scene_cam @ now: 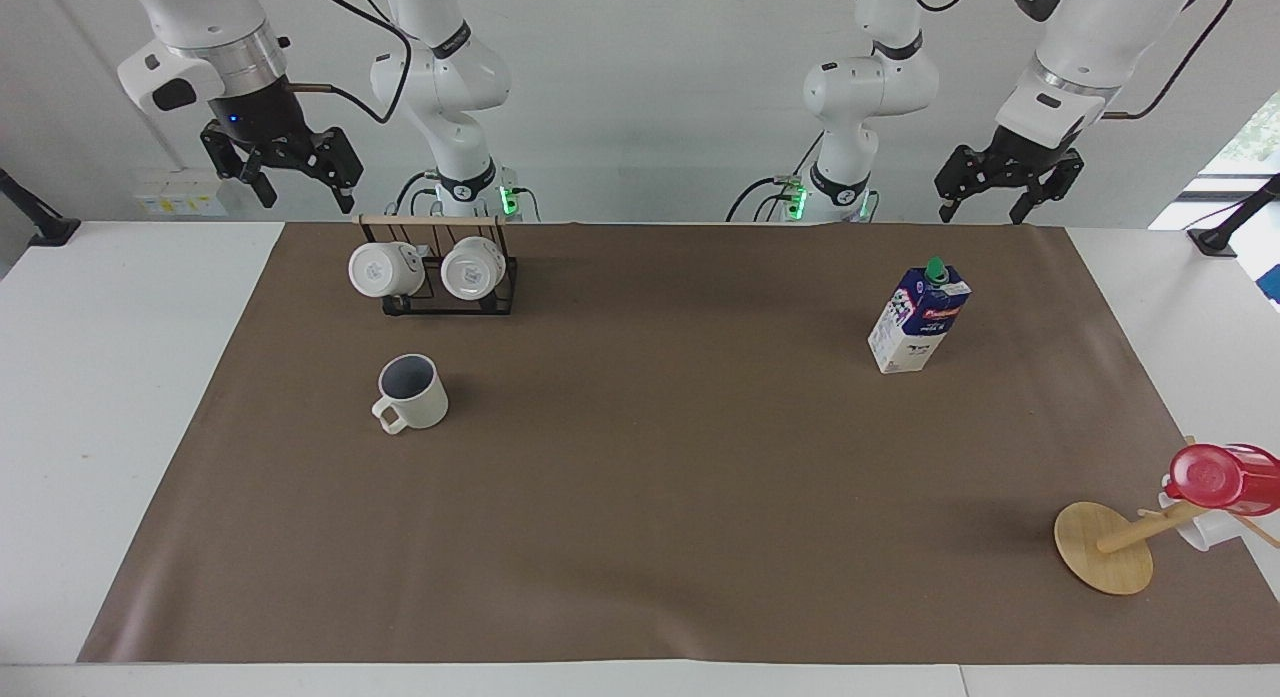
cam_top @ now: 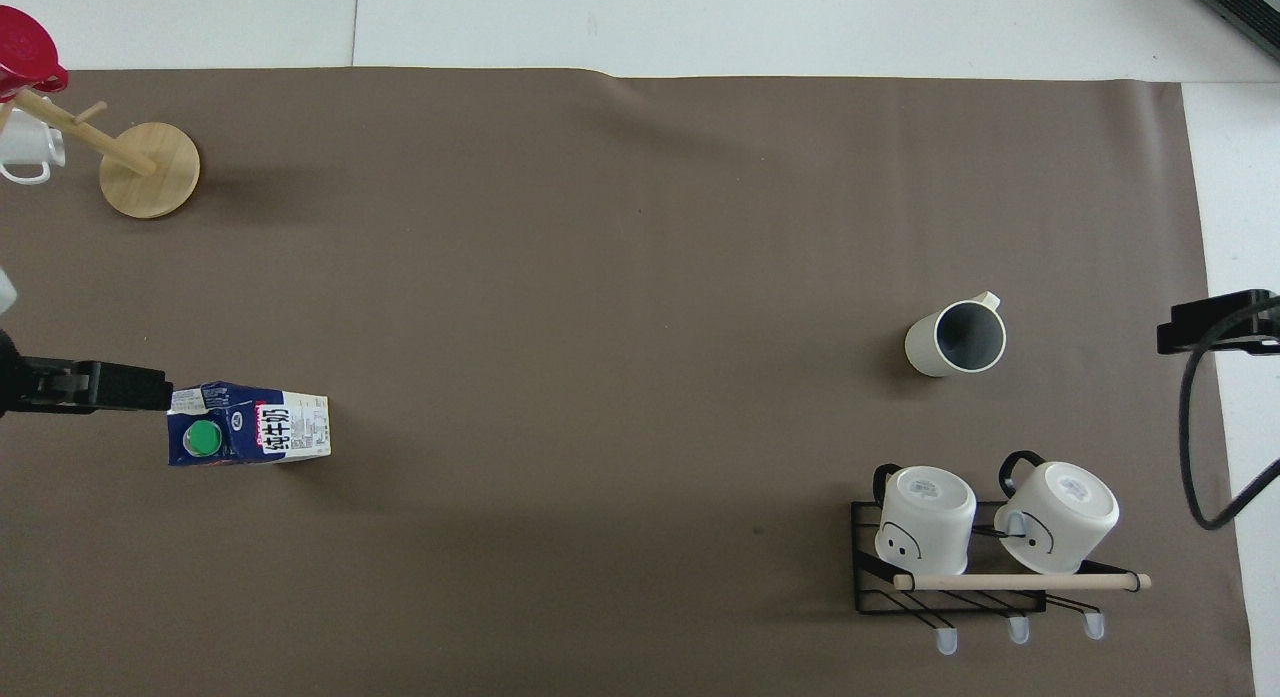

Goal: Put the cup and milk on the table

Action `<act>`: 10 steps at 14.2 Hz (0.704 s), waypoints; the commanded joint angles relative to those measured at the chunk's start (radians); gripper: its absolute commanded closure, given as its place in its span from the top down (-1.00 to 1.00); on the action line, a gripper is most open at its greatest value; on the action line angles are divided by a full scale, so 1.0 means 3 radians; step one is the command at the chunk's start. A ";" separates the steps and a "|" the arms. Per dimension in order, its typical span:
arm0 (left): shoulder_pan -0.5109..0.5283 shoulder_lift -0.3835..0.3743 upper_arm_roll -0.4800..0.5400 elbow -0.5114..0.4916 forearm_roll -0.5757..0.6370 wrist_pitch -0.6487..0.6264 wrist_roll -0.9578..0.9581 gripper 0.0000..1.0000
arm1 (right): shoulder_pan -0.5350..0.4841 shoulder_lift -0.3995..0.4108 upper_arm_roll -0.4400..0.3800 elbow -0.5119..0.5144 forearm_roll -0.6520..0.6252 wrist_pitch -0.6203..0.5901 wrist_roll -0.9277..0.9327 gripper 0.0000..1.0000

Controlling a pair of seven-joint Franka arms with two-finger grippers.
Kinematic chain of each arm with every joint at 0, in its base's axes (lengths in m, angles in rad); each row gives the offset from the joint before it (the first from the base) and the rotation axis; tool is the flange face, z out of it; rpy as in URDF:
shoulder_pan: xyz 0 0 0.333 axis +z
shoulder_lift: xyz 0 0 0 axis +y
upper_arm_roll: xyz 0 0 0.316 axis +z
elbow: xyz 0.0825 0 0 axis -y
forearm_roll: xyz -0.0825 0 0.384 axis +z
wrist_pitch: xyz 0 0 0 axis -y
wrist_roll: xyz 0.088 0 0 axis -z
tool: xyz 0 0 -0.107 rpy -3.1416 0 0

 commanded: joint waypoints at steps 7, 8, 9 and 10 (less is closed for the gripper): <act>-0.0030 0.0006 0.0023 0.0064 0.0068 -0.0079 -0.0033 1.00 | -0.0019 -0.0029 0.0068 -0.0201 -0.0032 0.0257 -0.0052 1.00; -0.0030 0.0011 0.0023 0.0064 0.0068 -0.0084 -0.0033 1.00 | -0.0024 -0.0029 0.0129 -0.0267 -0.0027 0.0359 -0.0042 1.00; -0.0030 0.0006 0.0023 0.0064 0.0068 -0.0079 -0.0033 1.00 | -0.0019 -0.0019 0.0155 -0.0354 -0.0027 0.0466 -0.0027 1.00; -0.0030 0.0006 0.0023 0.0064 0.0068 -0.0079 -0.0033 1.00 | -0.0018 0.0002 0.0185 -0.0441 -0.0022 0.0584 -0.0016 1.00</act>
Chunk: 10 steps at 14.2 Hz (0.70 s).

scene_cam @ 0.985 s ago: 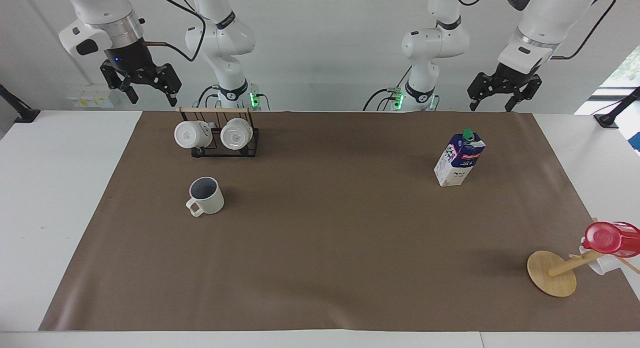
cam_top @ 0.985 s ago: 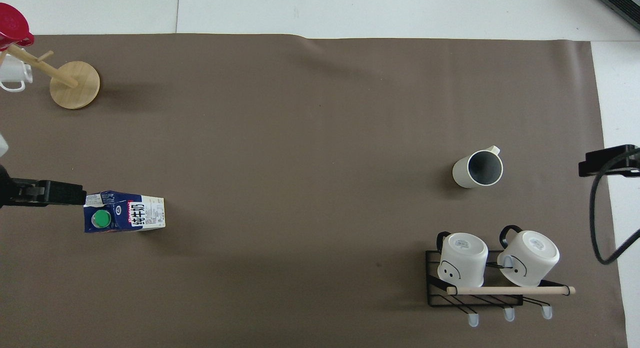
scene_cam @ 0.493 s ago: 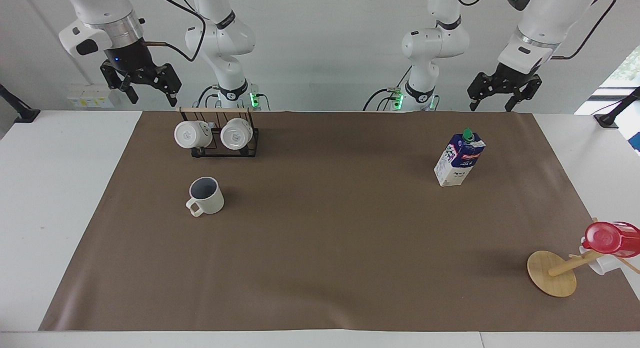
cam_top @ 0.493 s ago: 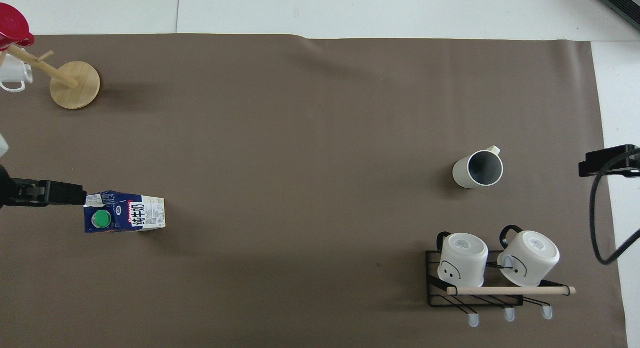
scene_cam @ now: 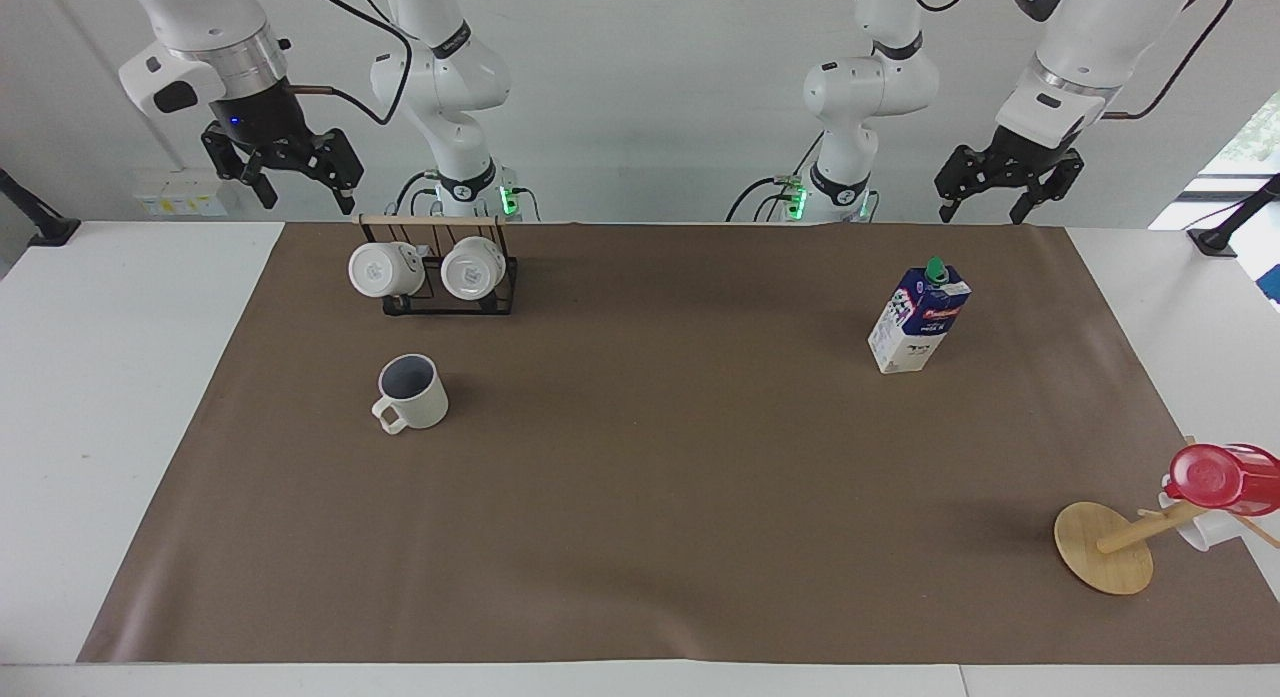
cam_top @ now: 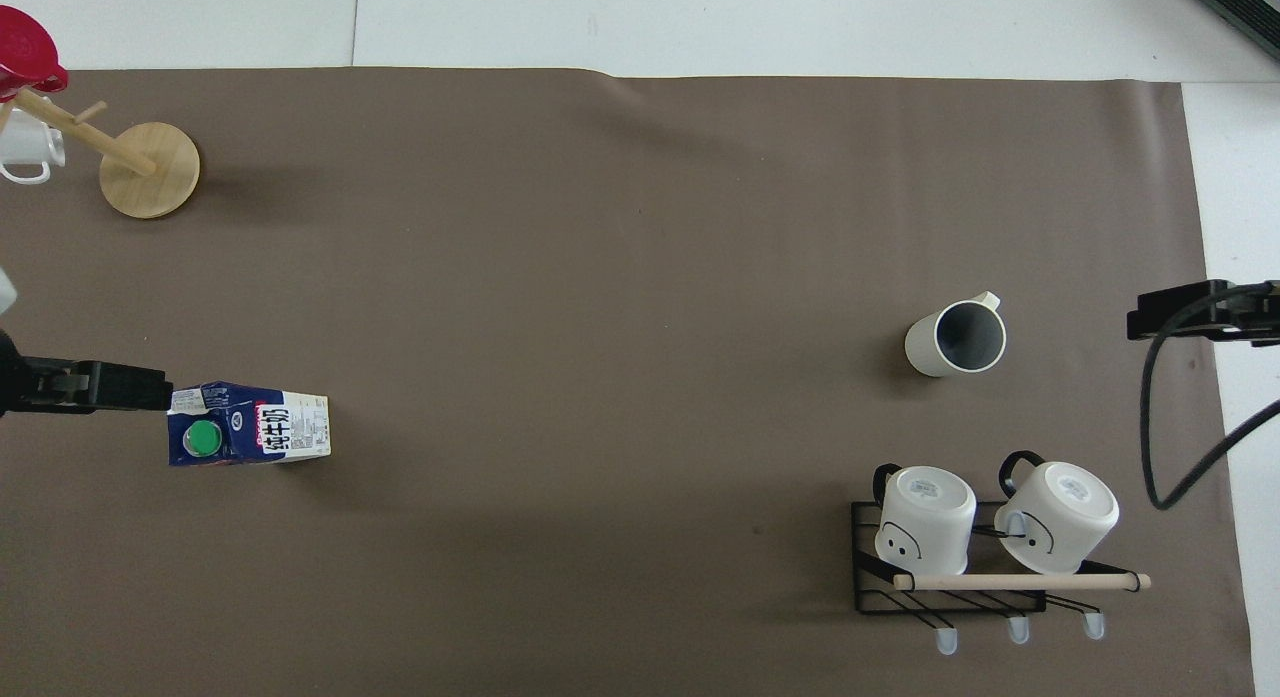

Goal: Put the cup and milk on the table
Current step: 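Reach the right gripper toward the standing white mug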

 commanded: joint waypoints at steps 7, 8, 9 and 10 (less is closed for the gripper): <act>-0.0030 0.0011 0.0023 0.0064 0.0068 -0.0079 -0.0033 1.00 | 0.0158 0.0541 0.0158 -0.0465 -0.0004 0.1015 0.0168 1.00; -0.0030 0.0011 0.0023 0.0064 0.0068 -0.0079 -0.0033 1.00 | 0.0158 0.0598 0.0158 -0.0531 -0.0004 0.1132 0.0178 1.00; -0.0030 0.0006 0.0023 0.0064 0.0068 -0.0079 -0.0033 1.00 | 0.0158 0.0629 0.0158 -0.0643 -0.0004 0.1295 0.0178 1.00; -0.0030 0.0011 0.0023 0.0064 0.0068 -0.0079 -0.0033 1.00 | 0.0158 0.0644 0.0158 -0.0771 -0.0004 0.1484 0.0183 1.00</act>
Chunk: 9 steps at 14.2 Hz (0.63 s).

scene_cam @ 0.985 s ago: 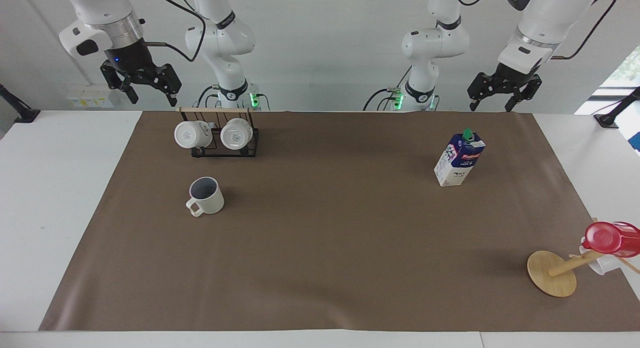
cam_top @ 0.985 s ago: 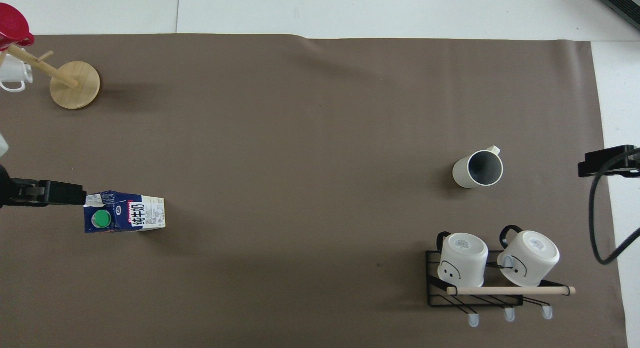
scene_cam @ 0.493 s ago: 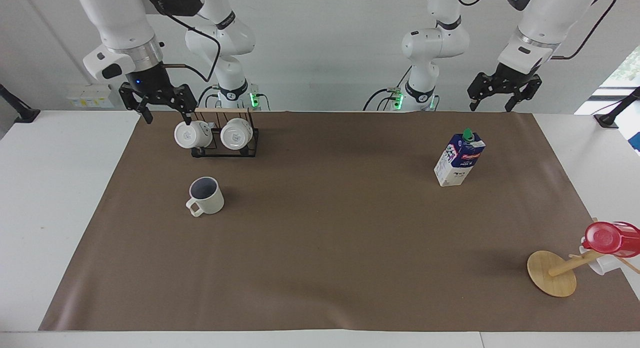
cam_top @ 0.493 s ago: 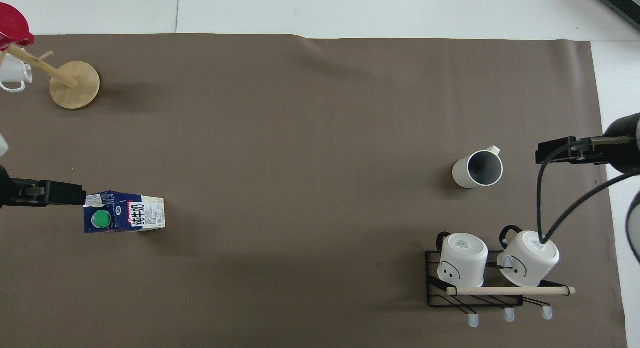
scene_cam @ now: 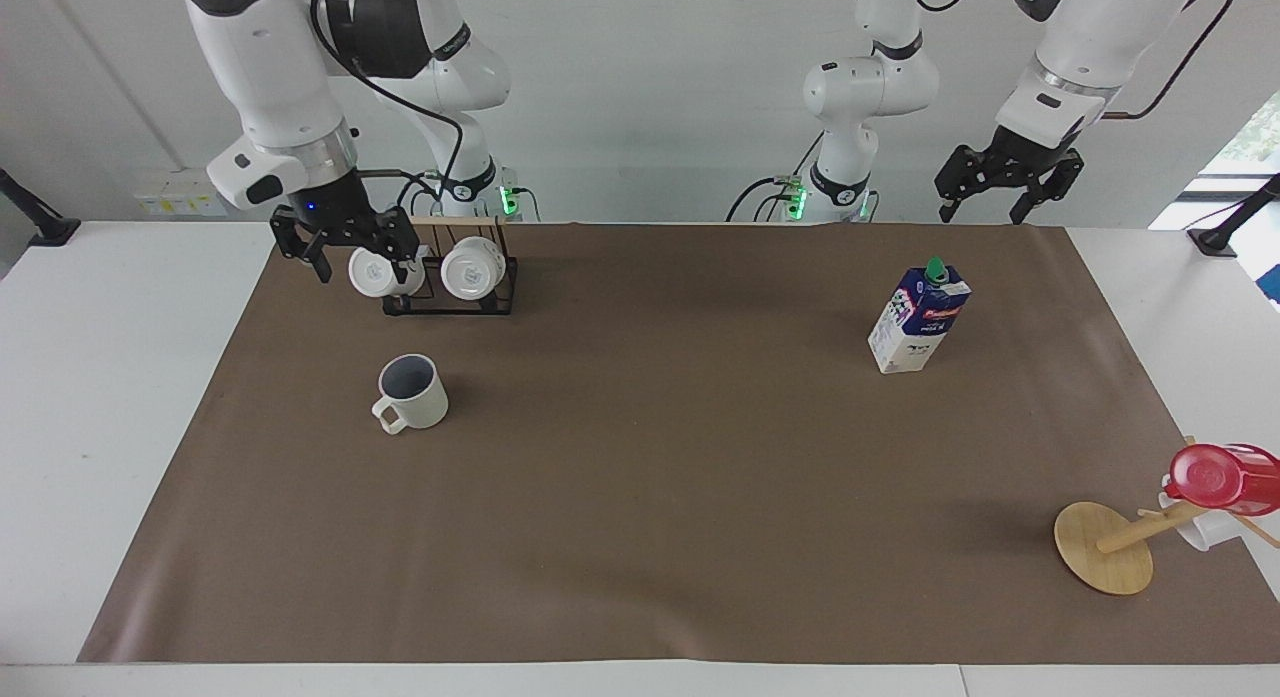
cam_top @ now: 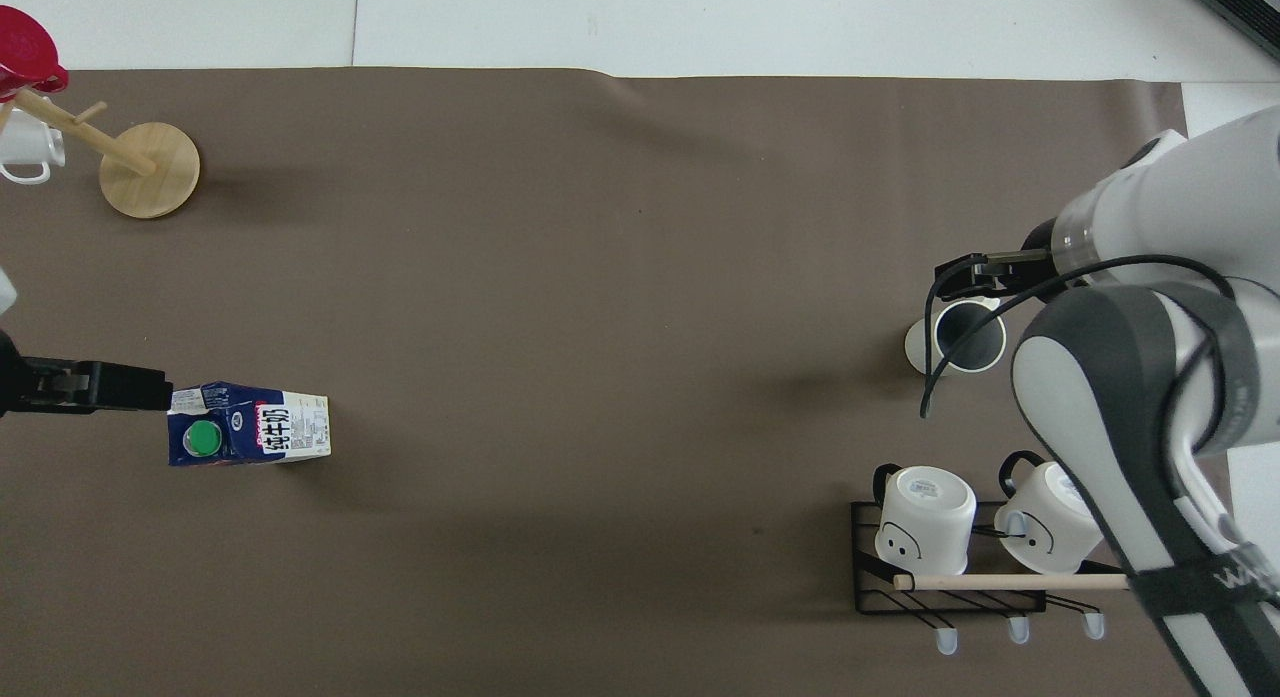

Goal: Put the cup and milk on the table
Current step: 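Reach the right gripper toward the standing white mug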

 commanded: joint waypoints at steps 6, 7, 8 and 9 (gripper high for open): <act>-0.0030 0.0006 0.0023 0.0064 0.0068 -0.0079 -0.0033 1.00 | -0.0017 0.0135 0.0002 -0.0620 -0.0004 0.0678 0.0092 1.00; -0.0030 0.0006 0.0023 0.0064 0.0068 -0.0079 -0.0033 1.00 | -0.0038 0.0165 0.0002 -0.0661 -0.0004 0.0729 0.0087 1.00; -0.0030 0.0011 0.0023 0.0064 0.0068 -0.0079 -0.0033 1.00 | -0.0048 0.0186 0.0002 -0.0712 -0.0004 0.0801 0.0077 1.00; -0.0030 0.0006 0.0023 0.0064 0.0068 -0.0079 -0.0033 1.00 | -0.0053 0.0201 0.0002 -0.0737 0.0001 0.0827 0.0087 1.00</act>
